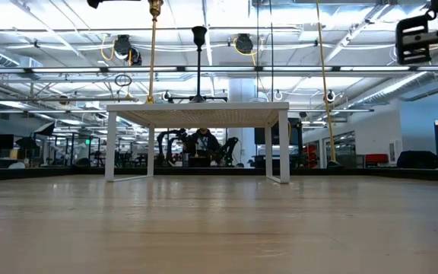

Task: Pick & Place candle stick holders
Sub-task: Put the gold candle holder on the shelf

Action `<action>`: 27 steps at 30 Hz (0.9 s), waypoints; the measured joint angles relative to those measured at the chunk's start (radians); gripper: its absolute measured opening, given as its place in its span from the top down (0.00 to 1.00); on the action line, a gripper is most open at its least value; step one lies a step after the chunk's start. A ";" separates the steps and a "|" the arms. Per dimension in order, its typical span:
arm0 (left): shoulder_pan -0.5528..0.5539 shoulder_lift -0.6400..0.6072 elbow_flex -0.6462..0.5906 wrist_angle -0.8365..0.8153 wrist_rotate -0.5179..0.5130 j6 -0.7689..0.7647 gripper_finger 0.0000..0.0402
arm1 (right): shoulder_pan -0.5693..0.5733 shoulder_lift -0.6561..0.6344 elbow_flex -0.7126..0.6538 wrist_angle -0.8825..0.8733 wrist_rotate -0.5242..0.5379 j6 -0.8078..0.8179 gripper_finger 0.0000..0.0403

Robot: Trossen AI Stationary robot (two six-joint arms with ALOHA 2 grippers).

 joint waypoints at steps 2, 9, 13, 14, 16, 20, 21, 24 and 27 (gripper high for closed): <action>0.000 0.000 0.000 0.000 0.000 0.000 0.51 | 0.014 0.000 0.000 0.013 0.067 0.000 0.74; 0.000 0.000 0.000 0.000 0.000 0.000 0.51 | 0.048 0.019 -0.001 0.013 0.167 -0.024 0.92; 0.000 0.000 0.000 0.000 0.000 0.000 0.51 | 0.071 0.030 -0.001 0.032 0.258 -0.066 0.97; 0.000 0.000 0.000 0.000 0.000 0.000 0.51 | 0.077 0.034 -0.001 0.051 0.282 -0.068 0.96; 0.000 0.000 0.000 0.000 0.000 0.000 0.51 | 0.090 0.044 -0.001 0.121 0.339 -0.075 0.95; 0.000 0.000 0.000 0.000 0.000 -0.007 0.51 | 0.126 0.099 -0.001 0.314 0.482 -0.100 0.96; 0.000 0.000 0.000 0.000 0.000 -0.008 0.51 | 0.136 0.115 0.002 0.361 0.542 -0.087 0.97; 0.000 0.000 0.000 0.001 0.000 -0.008 0.51 | 0.154 0.175 0.044 0.386 0.718 -0.048 0.98; -0.001 0.000 0.000 0.001 0.000 -0.014 0.51 | 0.161 0.268 0.155 0.383 0.872 -0.026 0.98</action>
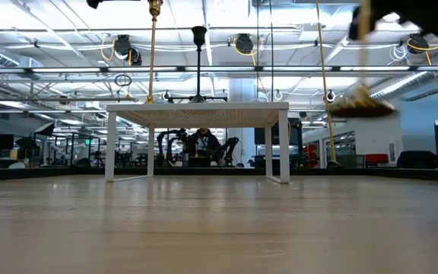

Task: Pick & Place candle stick holders
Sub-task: Put the gold candle holder on the shelf

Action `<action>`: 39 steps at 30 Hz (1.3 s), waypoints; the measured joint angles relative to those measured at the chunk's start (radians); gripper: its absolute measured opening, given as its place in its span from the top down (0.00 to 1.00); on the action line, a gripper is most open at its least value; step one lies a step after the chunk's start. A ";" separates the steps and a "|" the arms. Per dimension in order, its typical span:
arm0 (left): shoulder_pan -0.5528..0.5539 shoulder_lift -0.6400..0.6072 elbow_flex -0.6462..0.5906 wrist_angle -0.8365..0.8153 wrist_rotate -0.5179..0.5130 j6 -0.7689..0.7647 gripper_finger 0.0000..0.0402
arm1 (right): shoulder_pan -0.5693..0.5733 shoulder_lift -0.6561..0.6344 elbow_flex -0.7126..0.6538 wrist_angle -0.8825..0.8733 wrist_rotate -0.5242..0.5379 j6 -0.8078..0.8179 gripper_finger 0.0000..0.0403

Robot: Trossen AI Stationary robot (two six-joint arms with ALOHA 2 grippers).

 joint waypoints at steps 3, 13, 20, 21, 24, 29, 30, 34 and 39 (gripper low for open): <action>0.000 0.000 0.000 -0.003 0.000 -0.002 0.51 | -0.003 0.102 0.145 -0.050 0.057 -0.039 0.98; -0.040 -0.067 0.000 -0.016 0.007 0.019 0.51 | -0.093 0.284 0.634 -0.577 0.314 -0.104 0.96; -0.084 -0.173 0.000 -0.125 0.007 0.043 0.51 | -0.252 0.310 0.720 -0.602 0.330 -0.115 0.96; -0.086 -0.182 0.000 -0.145 0.007 0.043 0.51 | -0.282 0.312 0.720 -0.609 0.331 -0.117 0.96; -0.088 -0.196 0.000 -0.188 0.006 0.033 0.51 | -0.369 0.311 0.720 -0.628 0.332 -0.088 0.96; -0.088 -0.198 0.000 -0.212 0.007 0.021 0.51 | -0.473 0.316 0.720 -0.666 0.234 -0.008 0.96; -0.088 -0.198 0.000 -0.214 0.007 0.025 0.51 | -0.484 0.323 0.720 -0.667 0.211 0.016 0.96; -0.088 -0.198 0.000 -0.217 0.007 0.037 0.51 | -0.500 0.345 0.720 -0.677 0.197 0.031 0.96; -0.088 -0.197 0.000 -0.217 0.007 0.037 0.51 | -0.513 0.361 0.721 -0.664 0.200 0.026 0.96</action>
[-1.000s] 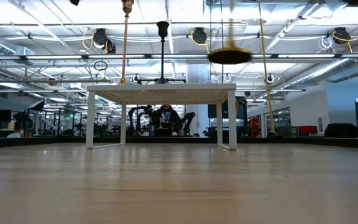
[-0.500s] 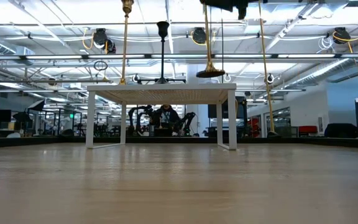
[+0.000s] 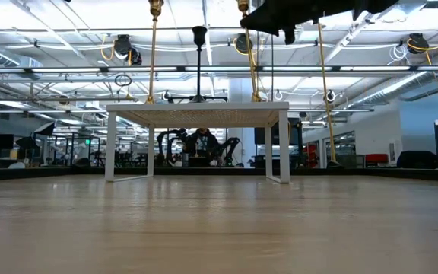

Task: Pick & Place candle stick holders
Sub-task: Put the gold candle holder on the shelf, then return to Home Position

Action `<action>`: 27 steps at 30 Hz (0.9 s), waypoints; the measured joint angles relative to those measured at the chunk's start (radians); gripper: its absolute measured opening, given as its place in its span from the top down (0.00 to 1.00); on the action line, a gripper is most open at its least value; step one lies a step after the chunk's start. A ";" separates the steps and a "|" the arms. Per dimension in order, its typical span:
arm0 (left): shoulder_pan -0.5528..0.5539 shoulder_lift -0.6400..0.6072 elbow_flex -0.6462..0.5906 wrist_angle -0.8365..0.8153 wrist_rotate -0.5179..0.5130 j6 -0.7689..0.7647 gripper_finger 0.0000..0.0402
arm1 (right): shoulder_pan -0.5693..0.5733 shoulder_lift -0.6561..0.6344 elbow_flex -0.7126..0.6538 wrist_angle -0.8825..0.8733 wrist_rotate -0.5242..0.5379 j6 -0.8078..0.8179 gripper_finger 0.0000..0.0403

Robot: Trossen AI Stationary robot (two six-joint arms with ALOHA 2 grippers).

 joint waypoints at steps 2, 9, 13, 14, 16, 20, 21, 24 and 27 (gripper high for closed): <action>0.000 0.000 0.000 0.000 0.000 0.000 0.51 | 0.000 0.002 0.000 0.002 0.001 -0.009 0.96; 0.000 0.000 0.000 -0.003 0.000 0.003 0.51 | 0.000 0.001 0.000 -0.002 0.000 -0.005 0.93; 0.000 0.000 0.000 -0.004 0.000 0.002 0.51 | 0.000 0.002 0.000 -0.021 0.000 0.006 0.87; 0.000 0.000 0.000 -0.004 0.000 0.002 0.51 | 0.001 0.002 0.000 -0.023 0.000 0.006 0.85; 0.000 0.000 0.000 -0.004 0.000 0.001 0.51 | 0.001 0.002 0.000 -0.021 0.000 0.005 0.81; 0.000 0.000 0.000 -0.004 0.000 0.003 0.51 | 0.001 -0.004 0.000 -0.024 0.000 -0.006 0.73; 0.000 0.000 0.000 -0.004 0.000 0.003 0.51 | 0.001 -0.011 0.000 -0.027 0.000 -0.011 0.72; 0.000 -0.008 0.000 -0.006 0.003 0.003 0.51 | 0.001 -0.052 0.000 -0.040 0.000 -0.025 0.67; 0.000 -0.033 0.000 -0.019 0.044 0.004 0.51 | 0.004 -0.107 0.000 -0.116 0.000 -0.023 0.63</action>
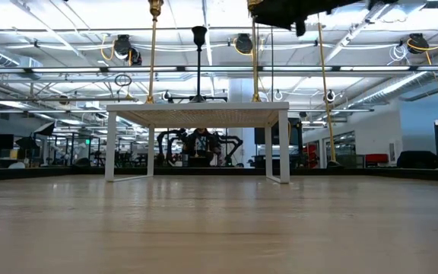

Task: Pick & Place candle stick holders
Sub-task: Return to Home Position

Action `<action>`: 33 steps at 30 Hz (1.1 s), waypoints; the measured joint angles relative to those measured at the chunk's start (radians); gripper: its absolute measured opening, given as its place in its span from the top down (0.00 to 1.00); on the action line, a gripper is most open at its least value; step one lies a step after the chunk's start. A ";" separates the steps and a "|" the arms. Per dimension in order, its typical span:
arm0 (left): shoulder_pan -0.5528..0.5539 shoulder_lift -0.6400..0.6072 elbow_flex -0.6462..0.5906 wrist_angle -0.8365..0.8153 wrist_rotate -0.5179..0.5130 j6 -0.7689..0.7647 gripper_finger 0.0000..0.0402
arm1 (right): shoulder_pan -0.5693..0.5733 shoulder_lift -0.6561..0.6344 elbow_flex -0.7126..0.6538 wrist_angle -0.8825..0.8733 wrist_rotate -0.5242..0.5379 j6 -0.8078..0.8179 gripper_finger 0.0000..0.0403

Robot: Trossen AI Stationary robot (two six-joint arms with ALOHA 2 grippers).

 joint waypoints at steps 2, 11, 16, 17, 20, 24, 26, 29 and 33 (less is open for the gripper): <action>0.000 -0.026 0.000 -0.012 0.038 0.002 0.51 | 0.007 -0.046 0.000 -0.077 0.000 0.000 0.61; -0.001 -0.190 -0.028 -0.044 0.139 0.052 0.51 | 0.067 -0.240 -0.002 -0.463 -0.060 0.048 0.60; -0.001 -0.305 -0.153 -0.021 0.140 0.019 0.51 | 0.116 -0.340 -0.086 -0.466 -0.139 0.034 0.60; -0.001 -0.327 -0.187 -0.015 0.140 0.008 0.51 | 0.125 -0.364 -0.112 -0.455 -0.144 0.034 0.60; -0.001 -0.390 -0.288 0.044 0.140 -0.003 0.51 | 0.138 -0.443 -0.215 -0.391 -0.158 0.033 0.60; 0.000 -0.451 -0.387 0.121 0.140 0.002 0.51 | 0.140 -0.552 -0.368 -0.263 -0.160 0.032 0.61; 0.000 -0.470 -0.429 0.155 0.141 0.021 0.51 | 0.140 -0.611 -0.445 -0.204 -0.160 0.026 0.61; 0.000 -0.496 -0.487 0.191 0.142 0.047 0.51 | 0.140 -0.687 -0.547 -0.137 -0.161 0.038 0.60; 0.000 -0.526 -0.581 0.277 0.189 0.074 0.51 | 0.140 -0.785 -0.654 -0.106 -0.161 0.043 0.60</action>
